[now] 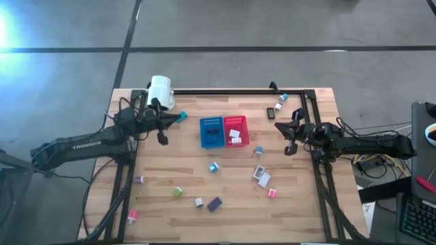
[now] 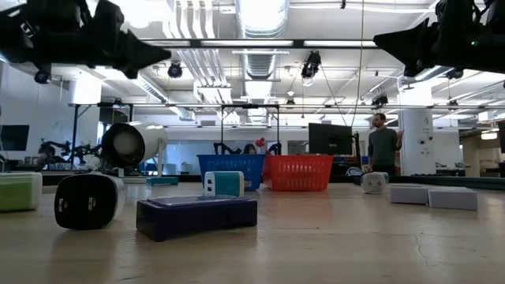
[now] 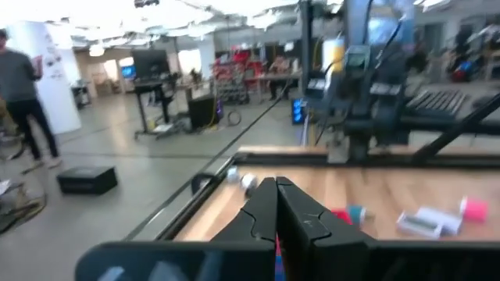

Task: Pick & Place Office items
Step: Put the middle light blue charger adapter into the red bin

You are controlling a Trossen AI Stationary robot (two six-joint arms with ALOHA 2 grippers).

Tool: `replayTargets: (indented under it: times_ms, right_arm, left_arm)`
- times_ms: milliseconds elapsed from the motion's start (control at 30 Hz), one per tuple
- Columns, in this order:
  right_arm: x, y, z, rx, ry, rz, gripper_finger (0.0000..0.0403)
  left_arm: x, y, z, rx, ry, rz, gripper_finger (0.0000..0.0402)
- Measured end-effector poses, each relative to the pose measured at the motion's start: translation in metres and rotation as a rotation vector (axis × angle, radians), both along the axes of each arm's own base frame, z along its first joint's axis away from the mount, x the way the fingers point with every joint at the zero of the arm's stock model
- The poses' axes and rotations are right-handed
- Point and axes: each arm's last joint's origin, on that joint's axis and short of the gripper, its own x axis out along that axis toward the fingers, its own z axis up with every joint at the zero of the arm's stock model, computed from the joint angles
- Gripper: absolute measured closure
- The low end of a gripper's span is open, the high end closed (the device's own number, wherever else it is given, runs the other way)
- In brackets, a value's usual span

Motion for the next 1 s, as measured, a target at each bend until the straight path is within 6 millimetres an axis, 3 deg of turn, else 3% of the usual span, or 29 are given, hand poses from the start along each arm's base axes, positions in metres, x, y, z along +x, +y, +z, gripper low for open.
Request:
replayTargets:
  times_ms: [200,367,567,733,1000]
  right_arm:
    - [-0.001,-0.001,0.001,0.017,-0.017,-0.018,0.0390]
    - [-0.001,0.002,0.022,0.034,-0.110,0.010,0.0390]
    - [0.014,0.003,0.051,0.155,0.145,-0.108,0.0390]
    - [0.030,0.014,0.082,0.291,0.362,-0.056,0.0390]
    - [0.066,0.038,0.114,0.283,0.662,-0.043,0.0391]
  left_arm:
    - [-0.003,0.000,-0.018,0.055,0.064,0.018,0.0399]
    - [-0.006,0.002,-0.022,0.065,0.080,0.051,0.0397]
    - [-0.007,0.005,-0.024,0.128,0.121,0.071,0.0398]
    - [-0.007,0.004,-0.028,0.125,0.152,0.045,0.0392]
    - [-0.007,0.003,-0.028,0.123,0.150,0.007,0.0391]
